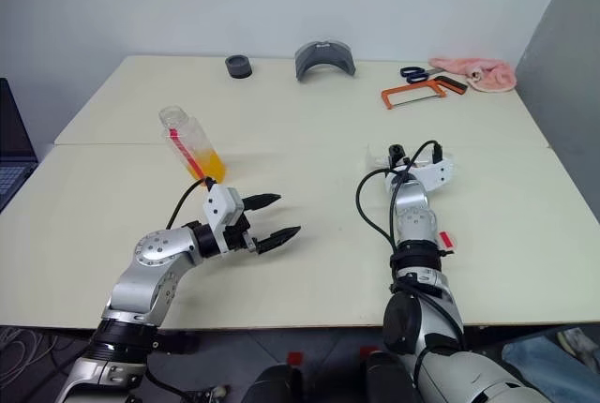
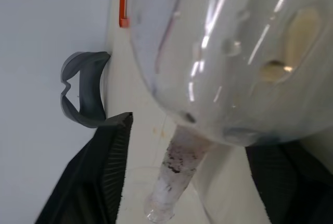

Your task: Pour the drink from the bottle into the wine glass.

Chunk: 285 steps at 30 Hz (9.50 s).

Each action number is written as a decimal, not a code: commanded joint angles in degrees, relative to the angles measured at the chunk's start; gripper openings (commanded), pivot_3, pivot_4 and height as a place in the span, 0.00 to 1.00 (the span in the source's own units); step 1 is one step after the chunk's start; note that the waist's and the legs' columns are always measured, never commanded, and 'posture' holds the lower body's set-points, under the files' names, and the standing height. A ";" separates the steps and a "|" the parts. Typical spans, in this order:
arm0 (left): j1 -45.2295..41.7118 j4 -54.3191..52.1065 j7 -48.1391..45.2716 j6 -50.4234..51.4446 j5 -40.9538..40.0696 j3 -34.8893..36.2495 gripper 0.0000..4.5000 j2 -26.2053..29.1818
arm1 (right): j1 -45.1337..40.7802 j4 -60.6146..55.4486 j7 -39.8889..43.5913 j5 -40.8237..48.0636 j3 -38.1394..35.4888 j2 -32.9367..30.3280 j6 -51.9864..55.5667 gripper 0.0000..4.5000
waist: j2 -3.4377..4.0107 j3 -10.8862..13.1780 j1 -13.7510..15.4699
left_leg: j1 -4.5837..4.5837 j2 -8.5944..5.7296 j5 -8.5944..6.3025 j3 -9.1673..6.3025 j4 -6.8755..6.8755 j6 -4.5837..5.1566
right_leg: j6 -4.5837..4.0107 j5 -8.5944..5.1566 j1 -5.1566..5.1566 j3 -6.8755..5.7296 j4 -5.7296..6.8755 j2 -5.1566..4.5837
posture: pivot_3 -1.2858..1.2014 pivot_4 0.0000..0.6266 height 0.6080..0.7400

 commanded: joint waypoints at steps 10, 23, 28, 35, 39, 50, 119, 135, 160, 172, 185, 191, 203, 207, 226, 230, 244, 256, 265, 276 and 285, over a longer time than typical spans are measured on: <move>-0.90 -1.94 0.09 -0.91 -2.18 2.84 1.00 0.73 | -1.52 -2.03 6.92 -0.50 2.96 0.92 4.15 0.05 | 0.08 0.03 -0.15 | -0.04 0.05 0.00 -0.02 -0.02 0.00 | 0.00 0.00 -0.01 0.00 -0.01 -0.05 | 0.52 0.24 1.00; -0.68 -1.57 -0.29 -1.04 -2.28 4.81 1.00 2.62 | 15.06 -7.78 28.62 -44.45 40.95 -11.82 -12.38 0.05 | 0.21 0.11 -0.18 | -0.04 -0.04 0.00 -0.04 -0.04 0.00 | 0.01 -0.01 -0.05 0.00 -0.06 -0.04 | 0.52 0.24 1.00; 0.04 -1.88 -0.14 -1.01 -1.98 5.09 1.00 3.00 | 16.26 -5.13 29.34 -48.38 41.41 -11.44 -15.23 0.05 | 0.18 0.09 0.03 | -0.01 0.00 0.00 -0.11 -0.03 0.00 | 0.00 0.00 -0.01 -0.01 -0.05 -0.04 | 0.52 0.24 1.00; 1.43 -2.71 1.73 -0.60 -1.89 6.34 1.00 3.56 | 15.77 -1.59 34.47 -51.18 42.96 -10.15 -20.66 0.05 | 0.14 0.06 -0.13 | 0.14 -0.01 0.00 -0.13 -0.05 0.00 | 0.00 0.00 0.07 0.02 -0.05 -0.03 | 0.52 0.24 1.00; 3.78 -5.49 4.06 1.18 -2.90 9.17 1.00 4.66 | 9.86 -0.15 36.86 -48.45 40.84 -6.14 -25.47 0.05 | 0.14 0.08 -1.16 | 0.17 0.03 0.00 -0.17 -0.09 0.00 | 0.00 0.00 0.04 0.04 -0.05 -0.01 | 0.52 0.24 1.00; 5.91 -12.13 6.07 6.35 -5.69 12.27 1.00 6.56 | 2.43 13.53 40.19 -51.47 41.07 -1.97 -29.01 0.05 | 0.17 0.11 -0.87 | 0.11 0.02 0.00 -0.28 -0.08 -0.01 | -0.01 0.00 0.01 0.01 -0.04 -0.12 | 0.52 0.24 1.00; -1.44 8.61 33.43 -2.22 1.48 18.34 1.00 -2.46 | 30.29 -66.33 57.34 -31.60 44.79 -27.78 20.44 0.99 | 0.07 0.09 0.93 | 0.00 -0.05 0.00 -0.48 0.02 -0.01 | 0.02 -0.01 0.07 -0.18 -0.10 -0.13 | 0.52 0.24 1.00; -11.24 17.65 31.66 -2.39 3.86 16.43 1.00 -0.91 | 28.63 -67.65 55.65 -30.46 45.69 -27.73 22.19 0.99 | 0.06 0.09 1.05 | -0.02 -0.10 0.00 -0.49 0.04 -0.02 | 0.02 -0.01 0.07 -0.19 -0.11 -0.13 | 0.52 0.24 1.00; -22.96 31.74 26.92 -8.19 3.24 15.82 0.38 -1.95 | 27.12 -67.42 53.73 -29.75 45.23 -27.04 21.80 1.00 | 0.05 0.09 1.13 | -0.09 -0.14 0.01 -0.51 0.06 -0.03 | 0.02 -0.01 0.03 -0.21 -0.11 -0.12 | 0.52 0.24 1.00; -23.85 19.45 25.66 -18.21 15.76 5.23 0.38 1.99 | 26.42 -69.26 49.36 -24.78 37.54 -27.62 24.81 1.00 | 0.04 0.09 1.32 | -0.23 -0.14 0.02 -0.66 0.11 -0.04 | 0.01 -0.01 -0.03 -0.28 -0.12 -0.13 | 0.52 0.24 1.00; -33.25 29.25 27.87 -37.82 29.42 -2.73 0.38 6.62 | 21.60 -60.84 53.51 -24.23 34.19 -31.71 22.02 1.00 | 0.04 0.10 1.19 | -0.22 -0.24 0.00 -0.34 0.08 -0.01 | 0.01 -0.01 -0.05 -0.25 -0.13 -0.06 | 0.52 0.24 1.00; -37.16 35.00 30.52 -44.77 34.46 -5.15 0.38 8.62 | 21.38 -60.33 53.72 -24.62 34.50 -32.12 20.99 1.00 | 0.03 0.11 1.22 | -0.26 -0.23 0.00 -0.28 0.08 -0.01 | 0.01 -0.01 -0.07 -0.24 -0.13 -0.06 | 0.52 0.24 1.00; -42.46 42.49 38.08 -53.28 44.01 -9.09 0.38 11.36 | 23.14 -62.21 52.46 -25.06 36.07 -30.92 20.57 1.00 | 0.02 0.11 1.20 | -0.26 -0.24 0.00 -0.18 0.08 -0.01 | 0.02 -0.01 -0.09 -0.23 -0.12 -0.06 | 0.52 0.24 1.00; -44.74 45.26 41.02 -54.87 47.18 -10.49 0.38 12.44 | 23.18 -62.18 52.28 -25.28 36.49 -30.67 20.49 1.00 | 0.02 0.11 1.20 | -0.28 -0.25 0.00 -0.18 0.08 -0.01 | 0.02 -0.01 -0.11 -0.24 -0.11 -0.06 | 0.52 0.24 1.00; -51.24 51.73 52.96 -57.50 56.92 -16.83 0.38 13.68 | 25.01 -63.82 50.91 -26.43 38.60 -29.13 20.10 1.00 | 0.02 0.11 1.22 | -0.30 -0.26 0.00 -0.16 0.09 -0.01 | 0.02 -0.01 -0.15 -0.24 -0.09 -0.06 | 0.52 0.24 1.00; -52.19 52.74 54.27 -57.75 57.78 -17.64 0.38 13.95 | 25.48 -64.30 50.46 -26.55 38.79 -28.86 20.25 1.00 | 0.02 0.11 1.20 | -0.30 -0.27 0.00 -0.14 0.09 -0.01 | 0.02 -0.01 -0.15 -0.23 -0.09 -0.06 | 0.52 0.24 1.00; -55.24 55.70 58.61 -57.83 61.17 -20.36 0.38 14.95 | 26.67 -65.30 49.21 -26.57 39.64 -28.08 20.40 1.00 | 0.02 0.11 1.20 | -0.31 -0.29 0.00 -0.13 0.09 -0.02 | 0.02 -0.01 -0.17 -0.24 -0.08 -0.05 | 0.52 0.24 1.00; -57.03 57.07 60.97 -57.98 62.64 -22.11 0.38 15.30 | 27.43 -65.75 48.42 -26.98 39.77 -27.32 20.04 1.00 | 0.02 0.11 1.19 | -0.31 -0.29 0.00 -0.12 0.10 -0.02 | 0.02 -0.01 -0.18 -0.23 -0.07 -0.05 | 0.52 0.24 1.00; -58.40 57.80 62.42 -58.05 63.65 -23.27 0.38 15.52 | 27.69 -65.93 48.15 -27.24 40.12 -27.28 19.99 1.00 | 0.02 0.11 1.19 | -0.31 -0.30 0.00 -0.11 0.10 -0.02 | 0.02 -0.01 -0.18 -0.23 -0.06 -0.05 | 0.52 0.24 1.00; -59.63 58.73 64.28 -57.90 65.08 -24.73 0.38 15.92 | 27.79 -66.01 48.34 -27.17 40.40 -27.54 20.12 1.00 | 0.02 0.11 1.19 | -0.31 -0.30 0.01 -0.11 0.11 -0.02 | 0.02 -0.01 -0.19 -0.23 -0.05 -0.05 | 0.52 0.24 1.00; -60.34 59.25 65.88 -57.58 66.57 -25.59 0.38 16.27 | 27.82 -65.89 48.43 -27.14 40.54 -27.66 19.98 1.00 | 0.02 0.11 1.18 | -0.31 -0.31 0.01 -0.10 0.11 -0.02 | 0.02 -0.01 -0.19 -0.23 -0.04 -0.05 | 0.52 0.24 1.00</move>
